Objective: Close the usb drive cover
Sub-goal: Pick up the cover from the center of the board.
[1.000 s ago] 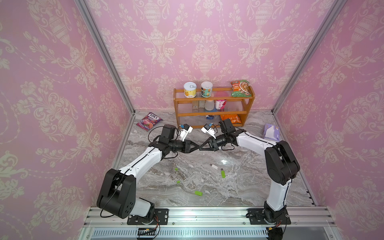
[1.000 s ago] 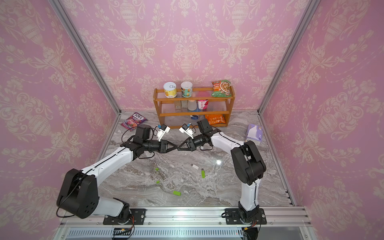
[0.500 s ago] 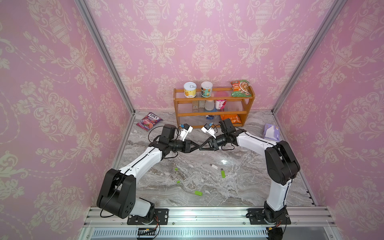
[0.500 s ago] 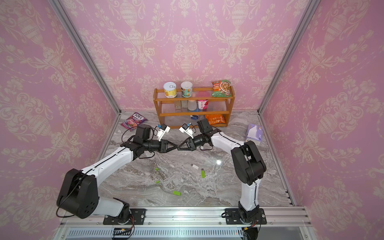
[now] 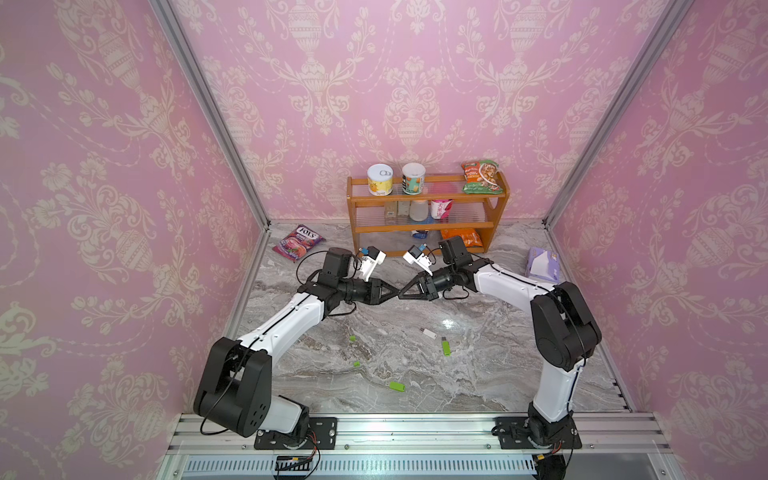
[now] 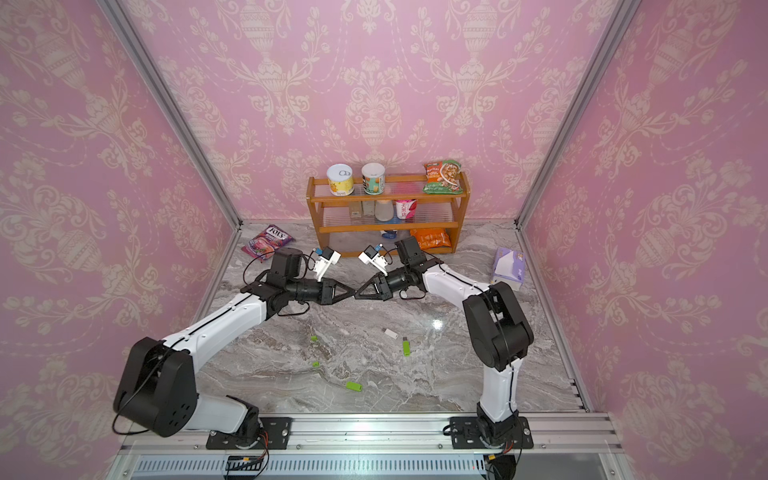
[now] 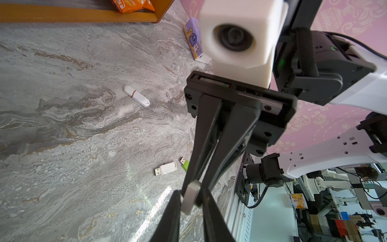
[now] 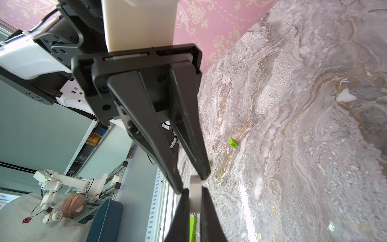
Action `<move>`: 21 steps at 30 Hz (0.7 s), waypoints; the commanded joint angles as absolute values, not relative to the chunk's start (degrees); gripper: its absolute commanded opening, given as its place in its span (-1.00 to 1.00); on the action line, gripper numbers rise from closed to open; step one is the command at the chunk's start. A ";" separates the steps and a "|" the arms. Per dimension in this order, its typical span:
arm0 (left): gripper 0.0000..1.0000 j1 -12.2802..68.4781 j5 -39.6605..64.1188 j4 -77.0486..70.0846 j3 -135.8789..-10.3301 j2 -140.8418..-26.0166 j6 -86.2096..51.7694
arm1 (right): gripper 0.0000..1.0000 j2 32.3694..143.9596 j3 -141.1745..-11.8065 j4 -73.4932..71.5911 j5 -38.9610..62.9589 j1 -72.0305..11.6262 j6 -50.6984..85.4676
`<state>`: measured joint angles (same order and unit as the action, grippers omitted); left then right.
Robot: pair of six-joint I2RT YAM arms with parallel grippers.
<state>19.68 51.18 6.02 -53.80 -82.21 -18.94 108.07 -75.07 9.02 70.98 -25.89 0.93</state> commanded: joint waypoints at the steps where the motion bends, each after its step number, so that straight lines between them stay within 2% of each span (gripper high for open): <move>1: -0.47 21.25 57.26 5.45 -53.79 -82.72 -18.50 | -1.00 106.74 -74.61 1.54 72.76 -26.12 4.70; 4: -0.49 21.83 58.22 5.68 -53.88 -82.78 -18.22 | -1.00 106.48 -73.06 -3.78 73.35 -26.06 8.17; 7: -0.62 22.06 57.73 6.33 -53.75 -82.55 -17.81 | -1.00 106.16 -71.64 -9.38 73.88 -25.69 12.03; 12: -0.67 22.06 56.14 7.48 -54.05 -81.73 -16.84 | -1.00 106.35 -71.41 -7.64 75.40 -25.58 11.82; 16: -0.83 22.06 55.81 7.60 -54.05 -81.44 -16.62 | -1.00 106.17 -72.49 2.53 75.57 -25.69 4.54; 19: -0.97 22.06 55.81 7.81 -54.05 -81.56 -16.35 | -1.00 106.71 -76.71 20.27 72.66 -25.69 -8.58; 21: -1.00 22.06 55.76 7.89 -54.05 -81.65 -16.33 | -0.93 107.46 -79.27 28.85 71.25 -25.67 -14.29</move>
<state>21.19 52.77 7.33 -53.78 -82.21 -16.95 108.07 -75.57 13.85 74.74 -25.10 -1.06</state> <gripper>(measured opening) 0.202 0.089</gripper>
